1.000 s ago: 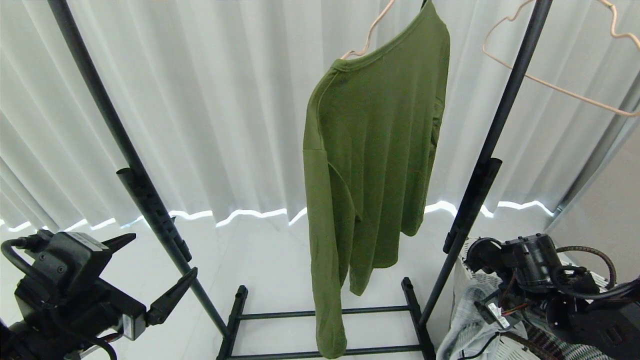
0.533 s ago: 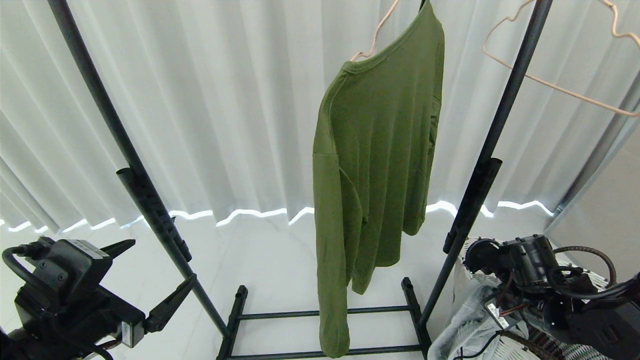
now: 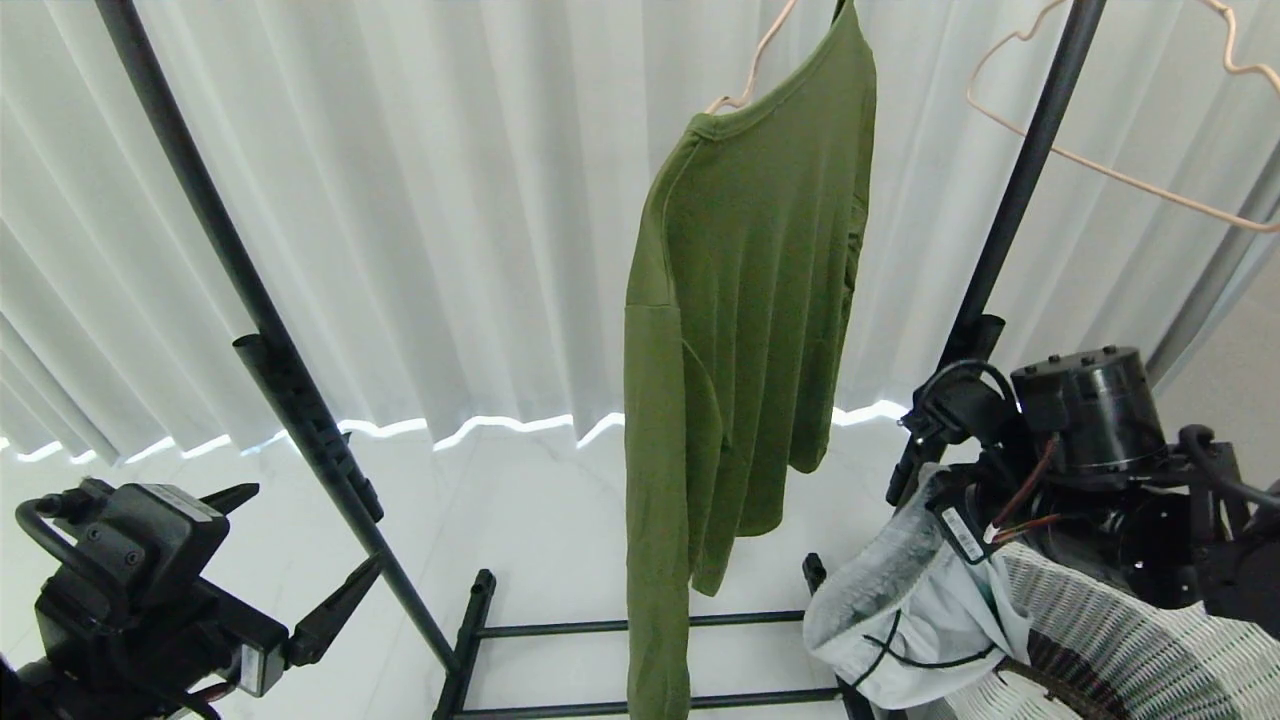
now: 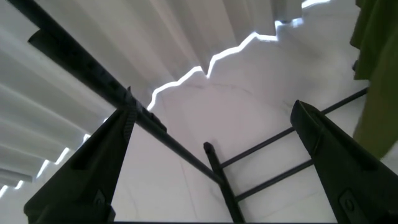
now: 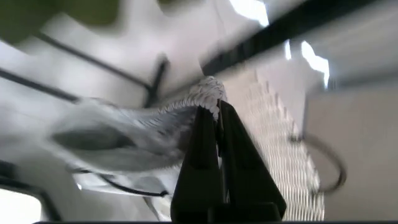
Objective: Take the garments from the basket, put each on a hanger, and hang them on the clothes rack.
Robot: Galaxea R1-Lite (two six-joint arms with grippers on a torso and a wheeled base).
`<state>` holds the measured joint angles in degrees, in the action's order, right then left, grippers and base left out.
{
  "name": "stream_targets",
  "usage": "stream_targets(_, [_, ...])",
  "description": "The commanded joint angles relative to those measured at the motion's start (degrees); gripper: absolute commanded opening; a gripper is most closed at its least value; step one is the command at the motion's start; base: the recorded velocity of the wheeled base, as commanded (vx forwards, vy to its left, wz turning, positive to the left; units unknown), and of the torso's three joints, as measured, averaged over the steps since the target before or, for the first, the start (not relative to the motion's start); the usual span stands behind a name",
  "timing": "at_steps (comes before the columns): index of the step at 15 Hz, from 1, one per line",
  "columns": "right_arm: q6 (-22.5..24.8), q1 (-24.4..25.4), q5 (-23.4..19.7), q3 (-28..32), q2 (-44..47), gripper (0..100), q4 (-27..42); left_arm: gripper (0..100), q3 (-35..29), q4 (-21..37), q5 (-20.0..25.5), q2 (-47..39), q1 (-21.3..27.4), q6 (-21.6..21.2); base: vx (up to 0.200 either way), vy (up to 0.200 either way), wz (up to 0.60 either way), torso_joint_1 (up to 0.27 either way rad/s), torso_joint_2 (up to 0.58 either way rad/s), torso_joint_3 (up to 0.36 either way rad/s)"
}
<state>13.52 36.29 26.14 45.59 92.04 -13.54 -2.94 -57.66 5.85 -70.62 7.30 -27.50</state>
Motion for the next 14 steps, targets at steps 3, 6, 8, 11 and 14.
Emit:
stream_targets(3, [-2.97,11.61,-0.03,6.70,-7.22,0,3.61,100,0.39,0.01,-0.14,0.92,-0.27,0.17,-0.200,0.000,0.00,0.002,0.00,-0.002])
stream_targets(6, [-4.64,16.00,0.05,8.55,-7.22,0,3.79,100,1.18,0.01,-0.14,3.56,-0.27,0.08,-0.200,0.000,0.00,0.004,0.00,0.004])
stream_targets(8, [-4.55,16.71,0.05,9.60,-7.22,0,3.79,100,2.85,0.01,-0.23,5.76,-0.27,0.08,-0.200,0.000,0.00,0.002,0.00,0.005])
stream_targets(11, [-4.55,16.71,0.05,11.36,-7.22,0,3.79,100,2.94,0.18,-0.58,7.43,-0.27,0.17,-0.133,0.000,0.00,-0.002,0.00,0.002])
stream_targets(14, [-4.55,17.59,-0.03,13.82,-7.66,0,3.70,100,2.94,2.55,-1.28,7.25,-0.27,0.08,0.000,0.000,0.00,0.000,0.00,0.000])
